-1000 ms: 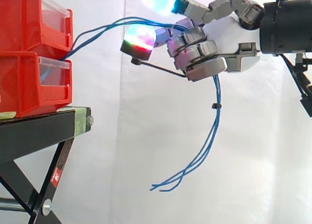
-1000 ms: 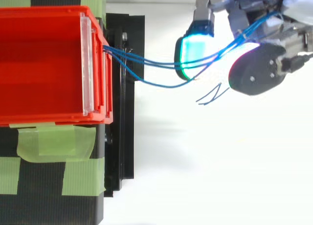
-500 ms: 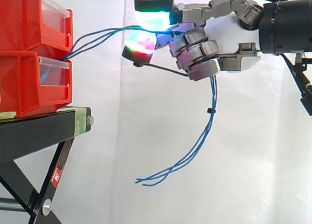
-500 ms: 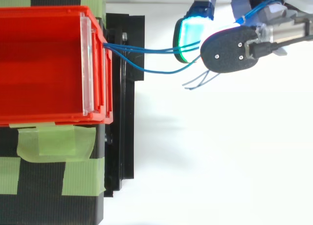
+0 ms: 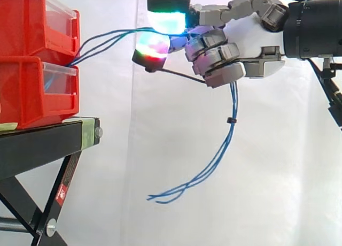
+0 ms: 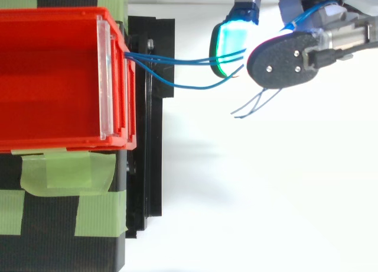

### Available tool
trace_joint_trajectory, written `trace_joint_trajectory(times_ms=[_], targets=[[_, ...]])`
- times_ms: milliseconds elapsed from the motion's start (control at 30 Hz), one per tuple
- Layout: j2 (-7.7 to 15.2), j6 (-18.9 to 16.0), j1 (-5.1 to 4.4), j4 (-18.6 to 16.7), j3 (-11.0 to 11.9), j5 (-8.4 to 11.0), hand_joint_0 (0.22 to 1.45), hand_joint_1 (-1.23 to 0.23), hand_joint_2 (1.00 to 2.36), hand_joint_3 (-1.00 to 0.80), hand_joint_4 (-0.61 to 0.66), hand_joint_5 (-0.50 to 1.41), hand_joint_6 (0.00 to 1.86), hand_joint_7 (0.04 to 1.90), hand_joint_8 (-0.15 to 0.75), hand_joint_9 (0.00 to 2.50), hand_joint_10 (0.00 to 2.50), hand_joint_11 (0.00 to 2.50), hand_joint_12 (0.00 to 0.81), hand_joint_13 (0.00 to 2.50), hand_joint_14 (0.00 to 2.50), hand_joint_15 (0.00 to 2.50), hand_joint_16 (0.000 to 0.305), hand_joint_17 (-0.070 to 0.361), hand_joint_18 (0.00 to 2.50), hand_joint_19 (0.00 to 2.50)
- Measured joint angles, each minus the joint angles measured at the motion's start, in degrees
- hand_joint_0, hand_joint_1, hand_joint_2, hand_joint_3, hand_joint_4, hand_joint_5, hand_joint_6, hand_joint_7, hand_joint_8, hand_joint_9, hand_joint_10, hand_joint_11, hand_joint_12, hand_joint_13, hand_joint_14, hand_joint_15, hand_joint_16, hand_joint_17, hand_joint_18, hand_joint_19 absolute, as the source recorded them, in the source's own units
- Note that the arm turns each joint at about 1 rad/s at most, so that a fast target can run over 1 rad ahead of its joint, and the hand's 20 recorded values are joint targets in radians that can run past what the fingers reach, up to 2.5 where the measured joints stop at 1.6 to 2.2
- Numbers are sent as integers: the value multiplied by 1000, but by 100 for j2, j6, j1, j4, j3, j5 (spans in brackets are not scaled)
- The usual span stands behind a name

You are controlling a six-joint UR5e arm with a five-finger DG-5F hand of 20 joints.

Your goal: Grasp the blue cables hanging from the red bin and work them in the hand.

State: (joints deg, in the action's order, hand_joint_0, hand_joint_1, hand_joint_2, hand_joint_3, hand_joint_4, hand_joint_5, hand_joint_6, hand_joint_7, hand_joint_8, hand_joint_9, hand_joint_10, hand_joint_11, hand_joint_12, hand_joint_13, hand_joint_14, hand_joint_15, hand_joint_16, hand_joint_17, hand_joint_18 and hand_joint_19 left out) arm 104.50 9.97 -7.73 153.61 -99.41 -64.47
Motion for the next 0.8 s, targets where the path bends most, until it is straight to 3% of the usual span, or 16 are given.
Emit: trace_joint_trajectory(times_ms=[33,67,100,133,200,233,300,367,433,500,533,567,600,633,700,800], targets=[[0,7,-1,-5,0,-1,979,-648,1036,108,293,428,109,1322,444,673,2500,2500,493,990,2500,1501,68,154,1574,1122],[0,12,-1,-7,0,-2,921,-645,1188,56,292,428,105,1324,445,675,2500,2500,495,985,2500,1523,72,162,1558,1035],[0,17,-1,-10,0,-3,909,-645,1215,57,285,423,105,1323,449,663,2500,2500,502,990,2500,1503,73,163,1553,1019],[0,23,-1,-14,0,-3,831,-654,1383,-50,304,420,101,1320,453,651,2500,2500,512,994,2500,1490,77,174,1560,957],[0,31,-1,-22,0,-3,801,-698,1262,-170,319,408,111,1305,460,621,2500,2500,525,988,2500,1475,84,189,1536,846],[0,36,-1,-29,0,-4,860,-711,1000,-135,315,400,112,1308,458,610,2500,2500,523,972,2500,1489,82,185,1522,873],[0,42,-1,-37,0,-4,857,-709,1005,-258,296,383,109,1317,459,583,2500,2500,519,938,2500,1510,78,175,1498,944],[0,46,-1,-44,0,-5,936,-740,1006,3,282,379,101,1324,448,541,2500,2500,508,904,2500,1513,72,162,1473,1065],[0,48,0,-47,0,-8,933,-741,1211,138,273,377,135,1299,441,528,2500,2500,499,884,2500,1501,69,155,1430,1060],[1,51,-2,-49,0,-10,852,-702,1504,53,274,379,152,1297,443,510,2500,2500,508,888,2500,1481,71,159,1418,1007],[0,53,-2,-49,0,-11,845,-706,1521,23,269,379,153,1295,443,507,2500,2500,509,881,2500,1496,72,162,1417,990],[0,54,-2,-49,0,-11,829,-732,1384,-32,290,380,166,1281,447,514,2500,2500,515,903,2500,1478,77,174,1466,970],[0,55,-2,-50,0,-12,894,-740,1002,-84,284,379,147,1295,445,511,2500,2500,513,893,2500,1472,75,170,1457,1010],[0,56,-2,-50,0,-12,888,-737,1003,-122,286,379,145,1295,446,511,2500,2500,506,890,2500,1477,75,169,1455,1013],[0,57,-1,-50,0,-13,831,-704,1012,-529,241,372,108,1346,434,499,2500,2500,479,826,2500,1532,60,134,1418,1334],[1,62,-1,-50,0,-13,810,-686,1010,-710,222,371,139,1358,426,502,2500,2500,468,815,2500,1545,54,121,1423,1482]])
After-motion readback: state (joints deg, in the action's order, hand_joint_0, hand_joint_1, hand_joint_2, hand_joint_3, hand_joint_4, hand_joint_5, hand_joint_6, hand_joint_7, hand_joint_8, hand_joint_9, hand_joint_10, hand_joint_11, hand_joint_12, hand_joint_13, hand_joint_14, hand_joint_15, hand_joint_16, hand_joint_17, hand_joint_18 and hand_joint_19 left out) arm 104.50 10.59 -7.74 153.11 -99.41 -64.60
